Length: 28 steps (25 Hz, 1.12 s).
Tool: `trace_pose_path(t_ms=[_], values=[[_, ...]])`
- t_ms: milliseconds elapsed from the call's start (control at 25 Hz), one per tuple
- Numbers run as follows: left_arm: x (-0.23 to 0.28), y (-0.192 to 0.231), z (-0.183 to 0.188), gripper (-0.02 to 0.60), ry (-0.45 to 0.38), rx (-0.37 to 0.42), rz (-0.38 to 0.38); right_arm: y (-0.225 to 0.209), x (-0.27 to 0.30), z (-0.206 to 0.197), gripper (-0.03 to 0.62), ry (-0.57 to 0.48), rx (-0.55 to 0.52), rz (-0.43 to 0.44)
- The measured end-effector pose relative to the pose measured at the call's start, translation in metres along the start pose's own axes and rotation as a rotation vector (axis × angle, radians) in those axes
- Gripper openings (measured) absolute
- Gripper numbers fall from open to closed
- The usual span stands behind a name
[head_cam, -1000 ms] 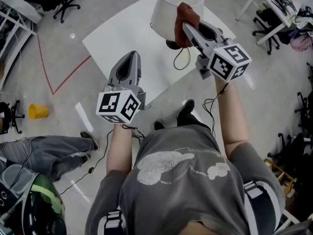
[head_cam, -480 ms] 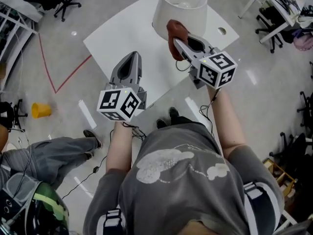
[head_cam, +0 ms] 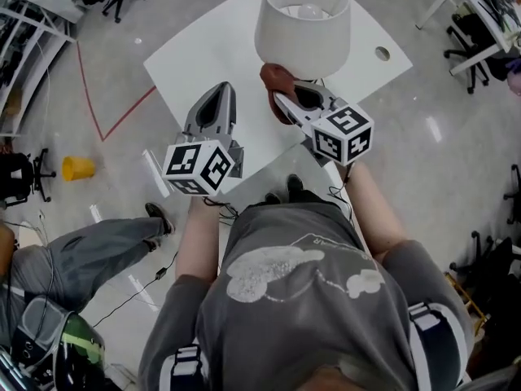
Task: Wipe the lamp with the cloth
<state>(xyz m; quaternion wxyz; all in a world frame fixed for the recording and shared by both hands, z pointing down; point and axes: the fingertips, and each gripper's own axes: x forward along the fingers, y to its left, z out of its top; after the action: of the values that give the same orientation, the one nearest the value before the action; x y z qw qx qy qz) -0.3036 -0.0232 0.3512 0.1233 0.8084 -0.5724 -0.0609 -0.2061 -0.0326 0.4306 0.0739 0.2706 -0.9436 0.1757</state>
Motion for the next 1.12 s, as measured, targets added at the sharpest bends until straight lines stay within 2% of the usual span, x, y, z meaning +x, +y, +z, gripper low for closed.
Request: trace_pose_path(t_ms=[200,320,720,840,1120], values=[[0.001,0.014,0.011,0.008,-0.020,0.002,0.010,0.009,0.003,0.026,0.091,-0.047,-0.007,0.004],[0.003,0.024,0.023,0.008,-0.038,0.002,-0.018,0.018,0.003,0.052,0.091,-0.096,-0.026,-0.025],[0.023,0.047,0.045,0.008,-0.026,-0.009,-0.200,0.012,-0.007,0.139,0.091,-0.330,-0.032,-0.277],[0.025,0.062,0.050,0.008,-0.021,-0.015,-0.238,0.006,-0.003,0.148,0.091,-0.354,-0.029,-0.360],[0.029,0.096,0.051,0.008,0.008,-0.038,-0.315,0.002,0.029,0.132,0.091,-0.342,0.005,-0.451]])
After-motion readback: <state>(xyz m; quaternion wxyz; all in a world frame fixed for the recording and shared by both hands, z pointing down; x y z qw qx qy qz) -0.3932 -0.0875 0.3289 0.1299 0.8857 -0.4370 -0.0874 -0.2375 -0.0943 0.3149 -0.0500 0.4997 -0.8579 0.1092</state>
